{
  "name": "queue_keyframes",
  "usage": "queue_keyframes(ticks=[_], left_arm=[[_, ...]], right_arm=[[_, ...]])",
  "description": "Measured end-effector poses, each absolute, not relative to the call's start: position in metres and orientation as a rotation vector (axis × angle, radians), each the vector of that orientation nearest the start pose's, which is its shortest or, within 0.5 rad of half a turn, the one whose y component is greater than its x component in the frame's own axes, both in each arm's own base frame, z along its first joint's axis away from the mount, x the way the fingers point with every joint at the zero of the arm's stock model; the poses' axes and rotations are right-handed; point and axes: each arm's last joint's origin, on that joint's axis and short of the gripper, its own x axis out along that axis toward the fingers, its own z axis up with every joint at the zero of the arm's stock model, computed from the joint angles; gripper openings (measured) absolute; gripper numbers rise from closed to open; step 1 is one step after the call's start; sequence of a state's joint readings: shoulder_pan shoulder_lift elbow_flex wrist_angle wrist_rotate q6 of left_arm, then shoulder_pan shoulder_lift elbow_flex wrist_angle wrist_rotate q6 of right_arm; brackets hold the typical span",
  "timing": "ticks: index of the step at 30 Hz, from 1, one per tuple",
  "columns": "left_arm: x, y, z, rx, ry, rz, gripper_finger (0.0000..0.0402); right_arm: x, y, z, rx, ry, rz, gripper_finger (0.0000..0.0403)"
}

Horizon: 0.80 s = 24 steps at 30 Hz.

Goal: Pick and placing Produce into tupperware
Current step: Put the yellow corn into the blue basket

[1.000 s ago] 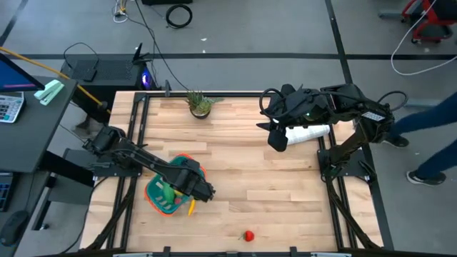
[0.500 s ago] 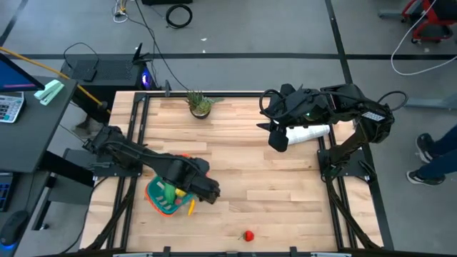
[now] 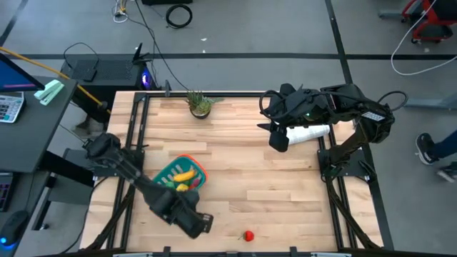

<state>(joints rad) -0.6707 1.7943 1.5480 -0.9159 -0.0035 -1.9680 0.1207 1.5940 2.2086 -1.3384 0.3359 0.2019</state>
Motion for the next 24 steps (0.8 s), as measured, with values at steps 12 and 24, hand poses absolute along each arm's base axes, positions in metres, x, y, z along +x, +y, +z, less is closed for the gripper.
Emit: queue_keyframes(ticks=[12,24], left_arm=[[0.277,-0.223,0.184,-1.456,1.122,0.742,0.0108],[0.285,-0.202,0.182,-1.372,1.123,0.791,0.0107]], right_arm=[[0.262,0.022,0.495,-0.017,0.688,-0.26,0.0203],[0.262,0.022,0.495,-0.049,0.691,-0.248,0.0203]])
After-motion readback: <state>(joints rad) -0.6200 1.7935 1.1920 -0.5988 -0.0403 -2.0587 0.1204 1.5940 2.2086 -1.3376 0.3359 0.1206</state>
